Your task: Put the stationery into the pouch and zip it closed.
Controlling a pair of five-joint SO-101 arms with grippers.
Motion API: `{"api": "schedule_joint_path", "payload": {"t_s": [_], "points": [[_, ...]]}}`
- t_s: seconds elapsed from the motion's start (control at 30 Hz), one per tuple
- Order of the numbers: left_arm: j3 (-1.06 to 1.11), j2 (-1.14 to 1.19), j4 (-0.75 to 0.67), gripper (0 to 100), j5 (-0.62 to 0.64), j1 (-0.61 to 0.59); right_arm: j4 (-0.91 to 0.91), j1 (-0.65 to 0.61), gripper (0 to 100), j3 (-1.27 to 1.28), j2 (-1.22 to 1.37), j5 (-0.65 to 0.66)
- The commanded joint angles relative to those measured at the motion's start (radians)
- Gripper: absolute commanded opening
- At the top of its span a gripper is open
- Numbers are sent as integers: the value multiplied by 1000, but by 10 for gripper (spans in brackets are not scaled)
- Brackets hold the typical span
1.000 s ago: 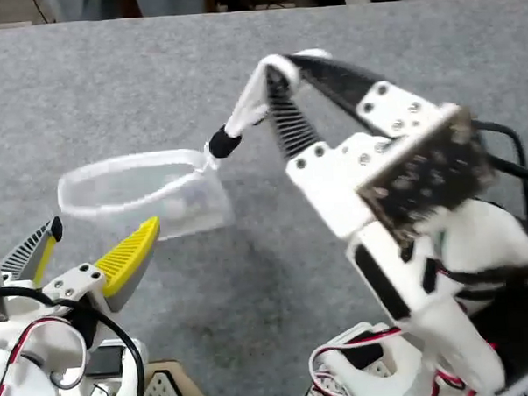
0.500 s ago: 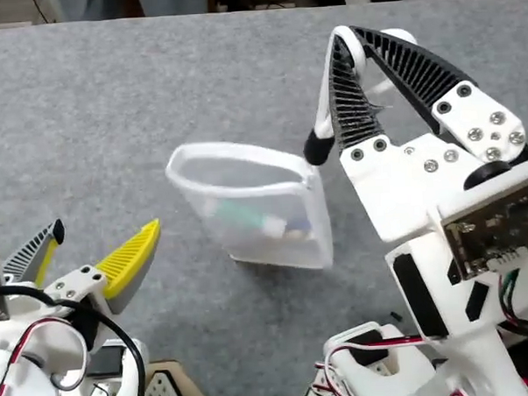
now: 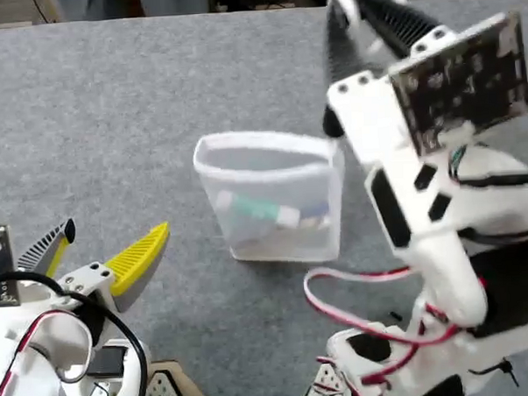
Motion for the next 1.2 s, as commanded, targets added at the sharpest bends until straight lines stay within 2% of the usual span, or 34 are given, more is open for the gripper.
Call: {"api": "schedule_joint_path", "payload": {"t_s": [0.0,0.7,0.87,1.17], "points": [[-1,3,5,400,-6,12,-69,98,11,-31,21,-11],[-1,5,5,400,-6,12,-238,582,11,-31,21,-11],[-1,5,5,400,-6,12,-170,574,11,-22,22,-11],[1,-3,12,400,-9,12,-43,324,11,-21,28,-11]]}}
